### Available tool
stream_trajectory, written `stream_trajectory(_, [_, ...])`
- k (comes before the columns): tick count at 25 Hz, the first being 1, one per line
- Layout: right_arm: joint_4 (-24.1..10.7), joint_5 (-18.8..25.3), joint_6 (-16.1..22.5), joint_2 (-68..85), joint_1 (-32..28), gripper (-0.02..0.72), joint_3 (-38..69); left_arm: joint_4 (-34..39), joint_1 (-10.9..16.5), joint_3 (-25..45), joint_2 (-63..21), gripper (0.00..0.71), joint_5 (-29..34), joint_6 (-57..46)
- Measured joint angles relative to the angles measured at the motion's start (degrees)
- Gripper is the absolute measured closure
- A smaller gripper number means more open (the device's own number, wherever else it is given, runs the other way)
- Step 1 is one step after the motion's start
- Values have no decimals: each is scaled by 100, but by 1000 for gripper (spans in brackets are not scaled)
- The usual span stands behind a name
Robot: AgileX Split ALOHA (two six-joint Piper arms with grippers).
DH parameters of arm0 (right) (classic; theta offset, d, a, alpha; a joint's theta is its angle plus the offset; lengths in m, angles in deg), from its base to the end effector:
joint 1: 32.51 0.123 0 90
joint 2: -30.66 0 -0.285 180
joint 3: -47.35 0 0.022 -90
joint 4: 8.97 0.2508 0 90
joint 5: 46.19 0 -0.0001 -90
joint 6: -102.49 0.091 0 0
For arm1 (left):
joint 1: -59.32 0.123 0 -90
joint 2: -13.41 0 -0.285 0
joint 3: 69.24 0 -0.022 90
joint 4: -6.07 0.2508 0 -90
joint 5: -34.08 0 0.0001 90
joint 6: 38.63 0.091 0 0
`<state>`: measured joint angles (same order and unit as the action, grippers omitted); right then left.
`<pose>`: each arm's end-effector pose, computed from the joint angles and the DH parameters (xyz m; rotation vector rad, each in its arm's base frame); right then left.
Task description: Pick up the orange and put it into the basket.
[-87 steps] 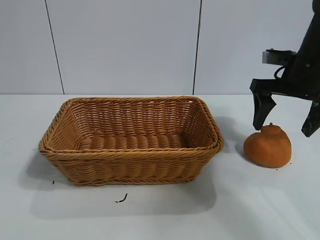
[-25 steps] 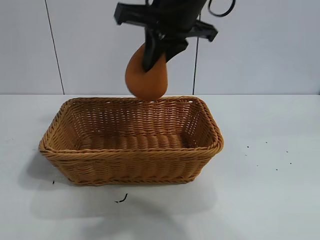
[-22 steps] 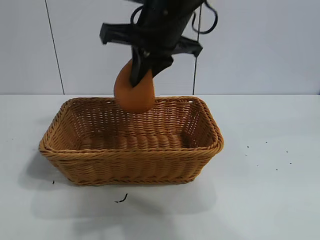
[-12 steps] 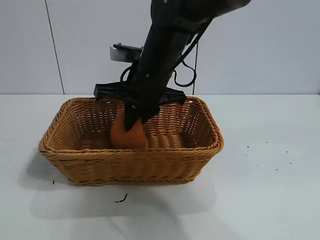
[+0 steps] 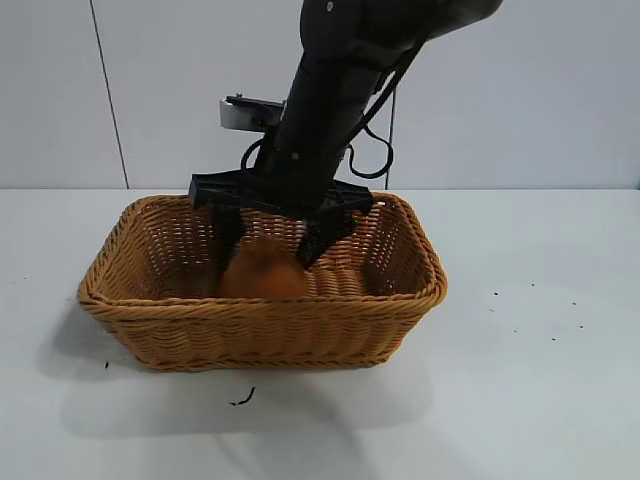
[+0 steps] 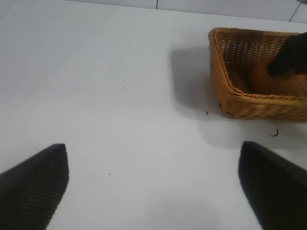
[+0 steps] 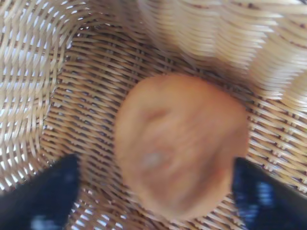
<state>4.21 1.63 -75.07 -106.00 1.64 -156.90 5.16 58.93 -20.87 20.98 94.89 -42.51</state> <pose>0.3877 0.2816 0.1593 -0.6050 2.7816 0.4228 -0.0059 -0.0012 0.2782 -0.0613 2.0373 -0.0657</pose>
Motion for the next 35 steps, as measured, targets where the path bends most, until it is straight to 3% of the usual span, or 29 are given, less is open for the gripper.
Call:
stream_trajectory(5, [-227, 815, -25, 16, 0, 13, -804, 0, 0, 0, 0, 18, 0, 0])
stream_trajectory(9, [-677, 1810, -25, 12, 0, 13, -1842, 0, 0, 0, 0, 18, 0, 0])
stream_trajectory(11, [-971, 2062, 7, 18, 0, 13, -2330, 0, 0, 0, 0, 18, 0, 0])
stream_trajectory(14, [-1221, 2117, 184, 60, -33, 13, -2770, 0, 0, 0, 0, 18, 0, 0])
stream_trajectory(21, [-1422, 2202, 213, 114, -521, 13, -2926, 0, 0, 0, 0, 18, 0, 0])
stream_trajectory(29, [-1668, 2202, 213, 109, -1958, 13, -2926, 0, 0, 0, 0, 18, 0, 0])
stream_trajectory(35, [-1492, 2202, 213, 109, -2905, 13, -2926, 0, 0, 0, 0, 18, 0, 0])
